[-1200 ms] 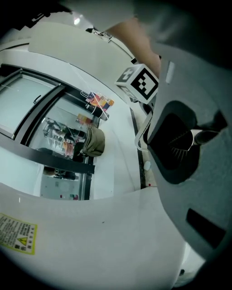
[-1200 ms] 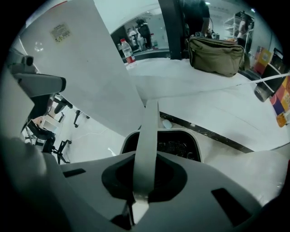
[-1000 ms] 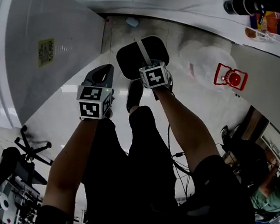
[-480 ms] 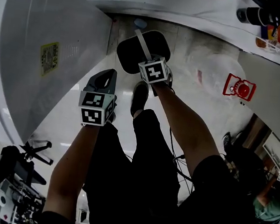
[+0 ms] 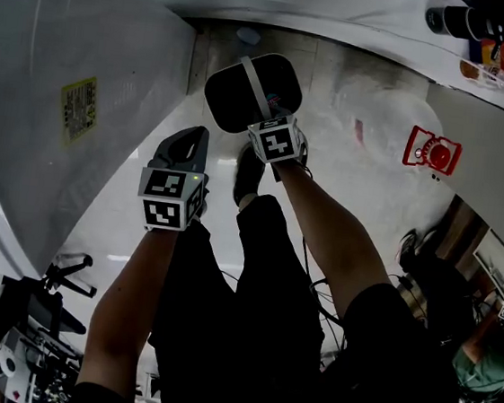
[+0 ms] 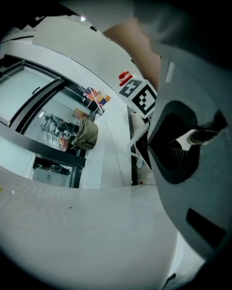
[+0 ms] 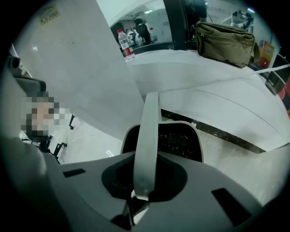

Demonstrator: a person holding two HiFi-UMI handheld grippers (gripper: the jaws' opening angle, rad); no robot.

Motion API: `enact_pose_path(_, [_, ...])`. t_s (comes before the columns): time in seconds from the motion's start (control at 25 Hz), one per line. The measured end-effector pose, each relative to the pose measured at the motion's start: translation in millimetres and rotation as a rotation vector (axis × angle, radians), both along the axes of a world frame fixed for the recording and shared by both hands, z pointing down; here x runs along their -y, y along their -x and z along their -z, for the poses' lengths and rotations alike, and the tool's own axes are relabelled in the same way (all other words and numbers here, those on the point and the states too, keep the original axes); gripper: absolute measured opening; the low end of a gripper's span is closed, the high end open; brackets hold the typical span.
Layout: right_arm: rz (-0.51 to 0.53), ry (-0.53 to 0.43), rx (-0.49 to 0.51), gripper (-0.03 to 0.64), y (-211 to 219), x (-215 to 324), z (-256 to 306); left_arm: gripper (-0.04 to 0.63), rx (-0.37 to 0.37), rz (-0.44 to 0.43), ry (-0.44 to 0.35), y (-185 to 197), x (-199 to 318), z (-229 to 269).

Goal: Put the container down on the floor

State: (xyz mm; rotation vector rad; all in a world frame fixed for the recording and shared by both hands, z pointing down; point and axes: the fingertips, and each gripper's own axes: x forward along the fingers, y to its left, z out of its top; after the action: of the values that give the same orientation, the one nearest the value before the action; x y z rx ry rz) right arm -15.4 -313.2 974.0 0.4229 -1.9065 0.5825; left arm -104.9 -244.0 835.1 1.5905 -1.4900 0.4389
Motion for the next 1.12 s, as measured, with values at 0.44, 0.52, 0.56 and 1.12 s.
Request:
enact_pose_path(0.44, [0.014, 0.020, -0.076, 0.021, -21.6, -19.1, -14.9, 0.009, -0.044, 0.016, 0.017, -6.9, -1.5, 0.9])
enact_pose_path(0.52, [0.032, 0.002, -0.069, 0.021, -17.4, -13.1, -12.8, 0.009, -0.047, 0.014, 0.014, -8.0, -0.8, 1.7])
enact_pose_path(0.56, [0.037, -0.001, -0.066, 0.021, -14.2, -10.0, -11.6, 0.009, -0.047, 0.014, 0.015, -8.1, -1.1, 1.5])
enact_pose_path(1.12, [0.026, -0.022, -0.074, 0.048, -1.0, 6.9, 1.4, 0.009, -0.059, 0.023, 0.035, -7.4, -10.8, 3.6])
